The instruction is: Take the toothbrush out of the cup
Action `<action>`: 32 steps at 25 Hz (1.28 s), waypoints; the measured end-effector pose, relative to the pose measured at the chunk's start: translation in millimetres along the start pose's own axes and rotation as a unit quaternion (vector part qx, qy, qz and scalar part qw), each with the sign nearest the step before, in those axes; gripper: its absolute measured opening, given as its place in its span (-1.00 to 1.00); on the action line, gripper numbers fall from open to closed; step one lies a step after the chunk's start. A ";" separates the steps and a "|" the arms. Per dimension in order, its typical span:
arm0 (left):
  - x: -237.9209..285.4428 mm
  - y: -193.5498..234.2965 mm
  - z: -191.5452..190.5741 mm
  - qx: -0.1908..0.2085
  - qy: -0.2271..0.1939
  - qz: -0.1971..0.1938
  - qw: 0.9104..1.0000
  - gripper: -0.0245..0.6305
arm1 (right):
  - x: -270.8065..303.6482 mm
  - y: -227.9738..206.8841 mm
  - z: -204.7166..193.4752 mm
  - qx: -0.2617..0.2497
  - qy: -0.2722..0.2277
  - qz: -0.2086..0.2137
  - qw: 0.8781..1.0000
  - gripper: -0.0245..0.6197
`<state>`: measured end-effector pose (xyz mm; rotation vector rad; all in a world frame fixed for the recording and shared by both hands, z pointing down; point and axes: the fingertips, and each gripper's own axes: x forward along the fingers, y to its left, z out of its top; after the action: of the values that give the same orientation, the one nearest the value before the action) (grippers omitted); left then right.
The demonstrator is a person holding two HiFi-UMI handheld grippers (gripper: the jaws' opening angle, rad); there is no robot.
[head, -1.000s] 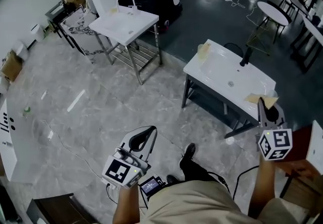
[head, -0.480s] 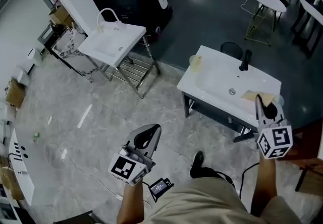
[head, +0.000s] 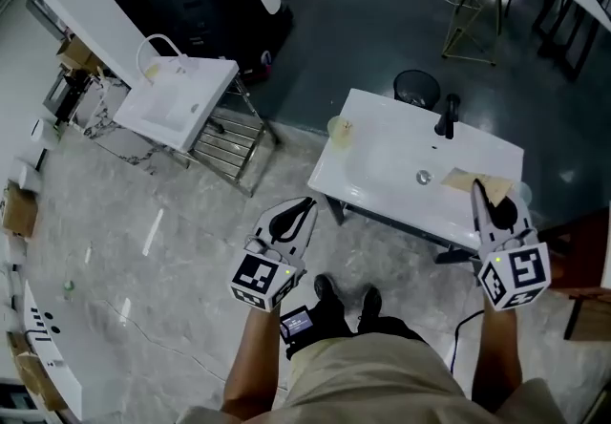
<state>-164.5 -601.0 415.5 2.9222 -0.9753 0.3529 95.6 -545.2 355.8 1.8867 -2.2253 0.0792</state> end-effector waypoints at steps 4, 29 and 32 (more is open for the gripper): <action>70.4 37.3 -32.4 0.011 0.028 -0.008 1.000 -0.81 | 13.1 -4.6 -19.1 0.009 0.023 -0.015 1.000 -0.82; 301.6 118.5 -167.3 0.100 0.109 -0.094 0.984 -0.32 | 111.7 -15.5 -126.8 0.062 0.177 -0.084 0.979 -0.82; 301.7 118.5 -158.1 0.101 0.098 -0.095 0.985 -0.64 | 114.1 -19.6 -120.8 0.059 0.171 -0.083 0.980 -0.82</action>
<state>-32.9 -855.9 634.0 3.0477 -0.6648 0.7524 113.8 -636.8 494.7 1.9379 -1.8670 0.4782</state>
